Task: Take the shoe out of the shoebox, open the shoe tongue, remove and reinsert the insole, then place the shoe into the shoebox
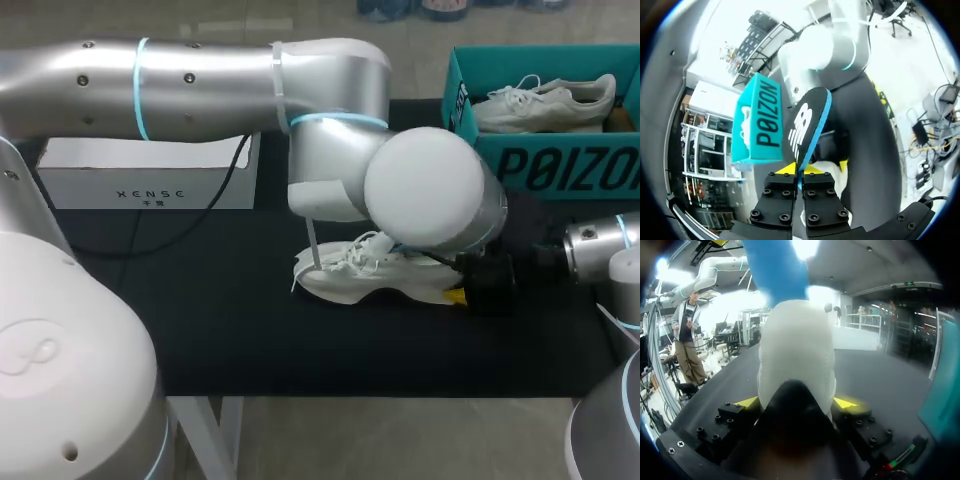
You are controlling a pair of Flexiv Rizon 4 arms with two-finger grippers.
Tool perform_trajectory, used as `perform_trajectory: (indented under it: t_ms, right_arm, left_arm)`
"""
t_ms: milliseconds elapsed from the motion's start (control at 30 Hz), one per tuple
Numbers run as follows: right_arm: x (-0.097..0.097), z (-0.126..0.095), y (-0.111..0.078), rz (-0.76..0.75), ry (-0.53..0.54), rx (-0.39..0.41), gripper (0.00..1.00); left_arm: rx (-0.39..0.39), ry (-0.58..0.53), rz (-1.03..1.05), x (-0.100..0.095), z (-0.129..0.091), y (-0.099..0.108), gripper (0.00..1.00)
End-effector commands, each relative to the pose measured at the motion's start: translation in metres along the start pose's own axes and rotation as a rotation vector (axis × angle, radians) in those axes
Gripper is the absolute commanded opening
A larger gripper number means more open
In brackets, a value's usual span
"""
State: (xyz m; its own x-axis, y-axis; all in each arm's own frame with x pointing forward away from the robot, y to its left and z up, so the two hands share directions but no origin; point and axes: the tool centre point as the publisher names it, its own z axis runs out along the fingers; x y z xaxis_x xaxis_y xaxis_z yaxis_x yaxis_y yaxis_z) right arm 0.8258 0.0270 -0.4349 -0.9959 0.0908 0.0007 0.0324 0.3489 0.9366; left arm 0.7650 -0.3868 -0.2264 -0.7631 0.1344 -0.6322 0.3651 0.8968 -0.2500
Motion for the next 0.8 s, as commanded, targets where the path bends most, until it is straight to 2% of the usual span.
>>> perform_trajectory:
  t_ms: [33, 200, 267, 367, 533, 567, 633, 667, 700, 767, 800]
  right_arm:
    - [0.000, 0.003, -0.003, 0.000, -0.002, 0.003, 0.00]
    - [0.000, 0.003, -0.003, 0.000, -0.002, 0.003, 0.00]
    - [0.000, 0.003, -0.003, 0.000, -0.002, 0.003, 0.00]
    - [0.000, 0.003, -0.003, 0.000, -0.002, 0.003, 0.00]
    - [0.000, 0.003, -0.003, 0.000, -0.002, 0.003, 0.00]
    - [0.000, 0.003, -0.003, 0.000, -0.002, 0.003, 0.00]
    - [0.000, 0.003, -0.003, 0.000, -0.002, 0.003, 0.00]
    - [0.000, 0.003, -0.003, 0.000, -0.002, 0.003, 0.00]
    - [0.000, 0.003, -0.003, 0.000, -0.002, 0.003, 0.00]
    - [0.000, 0.003, -0.003, 0.000, -0.002, 0.003, 0.00]
    - [0.000, 0.003, -0.003, 0.000, -0.002, 0.003, 0.00]
  left_arm:
    - [0.156, 0.052, 0.025, -0.018, -0.036, -0.007, 0.00]
    - [0.309, 0.120, 0.015, -0.037, -0.070, -0.031, 0.00]
    - [0.377, 0.158, -0.003, -0.046, -0.081, -0.035, 0.00]
    - [0.423, 0.205, -0.022, -0.060, -0.092, -0.034, 0.00]
    - [0.417, 0.262, -0.067, -0.081, -0.099, -0.018, 0.00]
    - [0.438, 0.283, -0.083, -0.085, -0.097, -0.012, 0.00]
    - [0.411, 0.308, -0.144, -0.093, -0.091, 0.005, 0.00]
    - [0.431, 0.325, -0.163, -0.095, -0.090, 0.011, 0.00]
    - [0.395, 0.311, -0.189, -0.098, -0.090, 0.021, 0.00]
    - [0.405, 0.303, -0.187, -0.102, -0.094, 0.031, 0.00]
    - [0.377, 0.299, -0.163, -0.104, -0.097, 0.033, 0.00]
